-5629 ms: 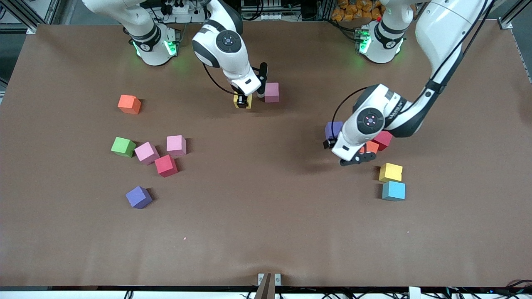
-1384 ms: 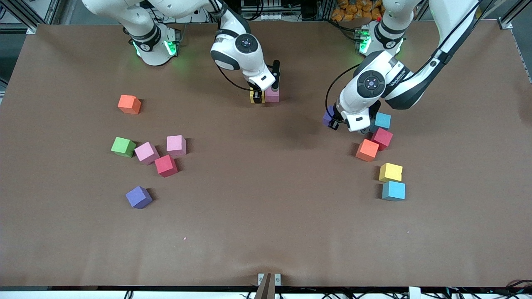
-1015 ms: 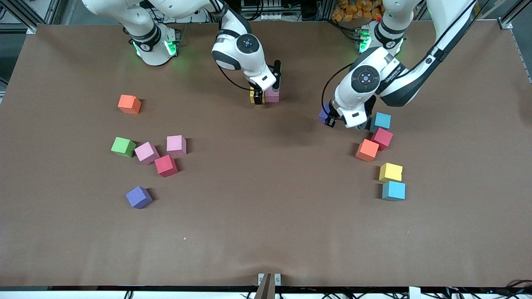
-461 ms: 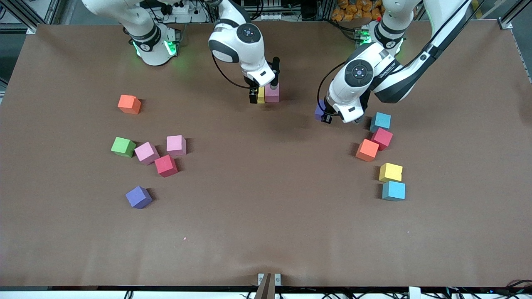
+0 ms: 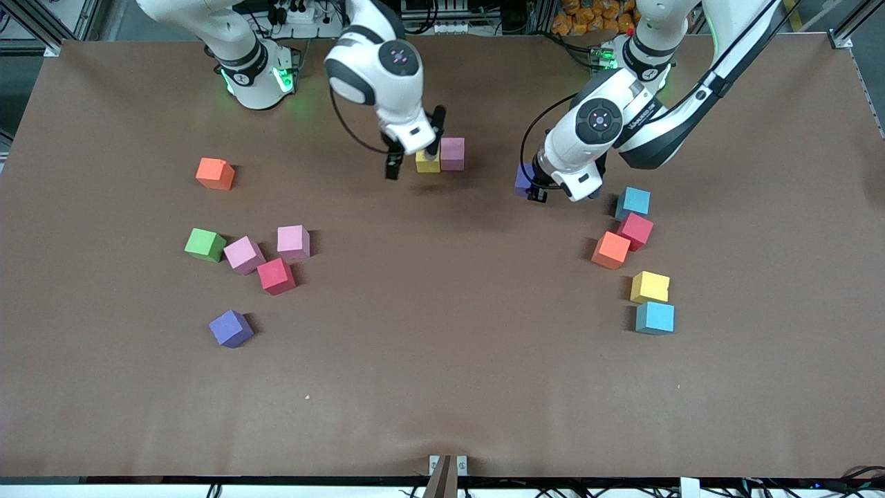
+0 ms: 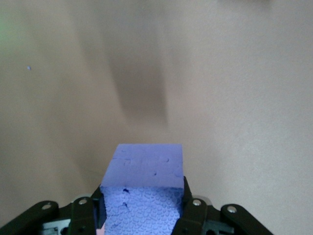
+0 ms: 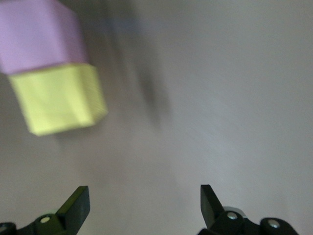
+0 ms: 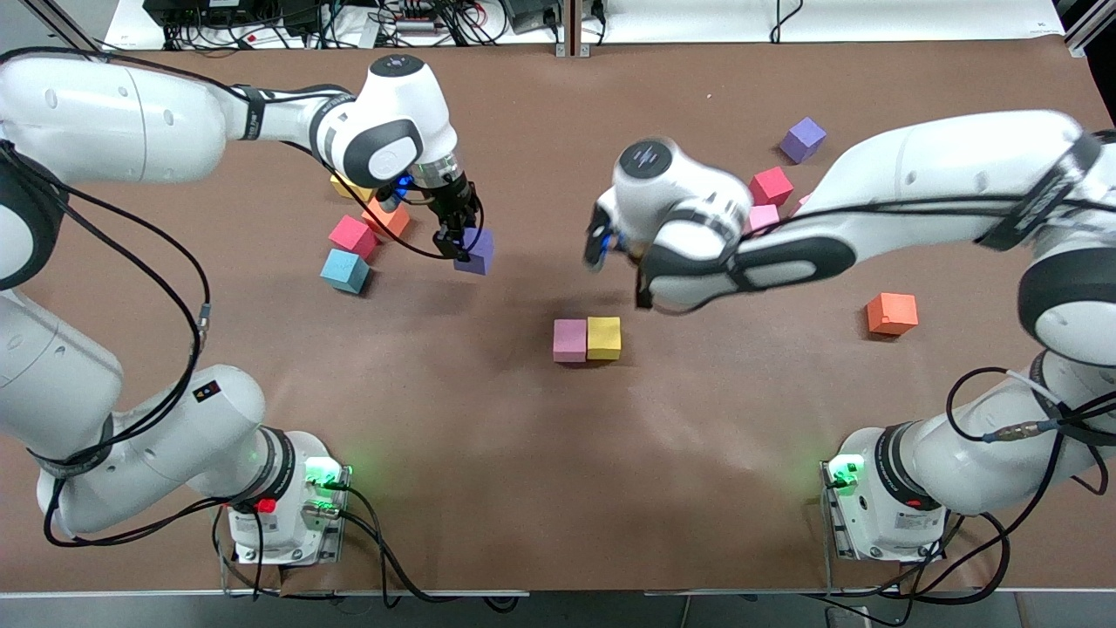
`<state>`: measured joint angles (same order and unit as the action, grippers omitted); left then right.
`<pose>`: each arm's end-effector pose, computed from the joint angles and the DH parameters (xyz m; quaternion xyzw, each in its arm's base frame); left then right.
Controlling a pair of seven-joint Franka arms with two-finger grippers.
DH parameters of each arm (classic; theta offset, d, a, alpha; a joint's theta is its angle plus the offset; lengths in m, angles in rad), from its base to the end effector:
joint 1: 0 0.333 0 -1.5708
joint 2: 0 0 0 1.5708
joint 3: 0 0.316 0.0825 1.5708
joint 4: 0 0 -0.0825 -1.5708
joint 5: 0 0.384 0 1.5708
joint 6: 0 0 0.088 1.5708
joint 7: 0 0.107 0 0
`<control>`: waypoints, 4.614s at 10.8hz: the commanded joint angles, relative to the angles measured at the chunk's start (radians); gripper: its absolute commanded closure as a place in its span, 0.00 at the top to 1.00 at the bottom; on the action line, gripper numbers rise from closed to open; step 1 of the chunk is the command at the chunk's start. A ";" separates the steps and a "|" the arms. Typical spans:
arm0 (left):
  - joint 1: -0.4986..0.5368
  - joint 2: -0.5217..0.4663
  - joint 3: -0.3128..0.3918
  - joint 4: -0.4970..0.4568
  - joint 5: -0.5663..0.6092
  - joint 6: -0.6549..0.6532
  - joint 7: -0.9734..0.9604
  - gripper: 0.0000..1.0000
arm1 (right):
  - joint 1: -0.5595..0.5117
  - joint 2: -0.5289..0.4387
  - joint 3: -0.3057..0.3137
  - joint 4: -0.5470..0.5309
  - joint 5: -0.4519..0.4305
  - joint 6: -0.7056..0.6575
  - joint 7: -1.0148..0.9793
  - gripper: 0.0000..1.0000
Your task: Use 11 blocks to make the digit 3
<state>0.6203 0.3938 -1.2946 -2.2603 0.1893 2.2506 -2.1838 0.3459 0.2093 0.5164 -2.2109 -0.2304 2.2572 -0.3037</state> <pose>0.4079 -0.3199 0.3026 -0.7645 -0.6319 0.1242 0.0293 0.3518 0.4009 0.2855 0.7875 0.6121 -0.0523 0.0487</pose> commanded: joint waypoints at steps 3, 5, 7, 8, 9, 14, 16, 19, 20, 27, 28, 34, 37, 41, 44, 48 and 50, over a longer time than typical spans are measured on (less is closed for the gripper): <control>-0.089 0.003 -0.008 -0.059 -0.027 0.133 -0.186 0.01 | -0.316 -0.057 -0.015 -0.026 0.002 0.010 -0.321 1.00; -0.097 0.010 -0.006 -0.096 -0.027 0.179 -0.244 0.01 | -0.376 -0.083 -0.018 -0.030 0.005 0.013 -0.483 1.00; -0.129 0.011 -0.003 -0.146 -0.027 0.251 -0.263 0.01 | -0.430 -0.079 -0.022 -0.056 0.005 0.074 -0.555 1.00; -0.132 0.014 -0.002 -0.168 -0.028 0.288 -0.263 0.01 | -0.488 -0.065 -0.021 -0.085 0.005 0.117 -0.601 1.00; -0.140 0.016 -0.002 -0.188 -0.027 0.326 -0.274 0.01 | -0.534 -0.051 -0.021 -0.120 0.005 0.175 -0.661 1.00; -0.166 0.011 0.006 -0.183 -0.013 0.336 -0.289 0.02 | -0.558 -0.050 -0.015 -0.205 0.005 0.287 -0.791 1.00; -0.162 0.008 0.006 -0.179 -0.011 0.336 -0.286 0.03 | -0.548 -0.036 -0.015 -0.205 0.005 0.295 -0.792 1.00; -0.191 0.008 0.006 -0.170 -0.010 0.336 -0.289 0.03 | -0.542 0.036 -0.019 -0.205 0.005 0.383 -0.779 1.00; -0.241 0.008 0.044 -0.170 -0.011 0.336 -0.290 0.03 | -0.524 0.035 -0.019 -0.207 0.005 0.384 -0.772 1.00; -0.390 0.030 0.187 -0.180 -0.010 0.353 -0.349 0.03 | -0.533 0.067 -0.024 -0.205 -0.001 0.401 -0.772 1.00; -0.402 0.031 0.201 -0.180 -0.008 0.357 -0.349 0.03 | -0.536 0.076 -0.026 -0.205 -0.001 0.410 -0.772 1.00; -0.499 0.043 0.276 -0.179 -0.002 0.426 -0.349 0.03 | -0.591 0.064 -0.021 -0.187 0.003 0.397 -0.787 1.00; -0.527 0.046 0.304 -0.176 -0.002 0.428 -0.350 0.03 | -0.604 0.056 -0.019 -0.187 0.008 0.395 -0.785 1.00; -0.583 0.056 0.360 -0.159 -0.004 0.429 -0.367 0.03 | -0.591 0.062 -0.019 -0.188 0.008 0.397 -0.775 1.00; -0.626 0.059 0.397 -0.147 -0.004 0.457 -0.393 0.04 | -0.572 0.079 -0.021 -0.191 0.009 0.400 -0.773 1.00; -0.634 0.062 0.397 -0.139 -0.002 0.457 -0.412 0.05 | -0.568 0.125 -0.024 -0.187 0.005 0.419 -0.773 1.00; -0.639 0.072 0.397 -0.139 -0.002 0.457 -0.412 0.07 | -0.571 0.127 -0.029 -0.187 0.000 0.421 -0.772 1.00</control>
<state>-0.0024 0.4524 -0.9062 -2.4075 0.1859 2.7003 -2.5732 -0.2243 0.3273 0.4908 -2.4040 -0.2312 2.6715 -1.0728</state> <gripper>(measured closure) 0.445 0.000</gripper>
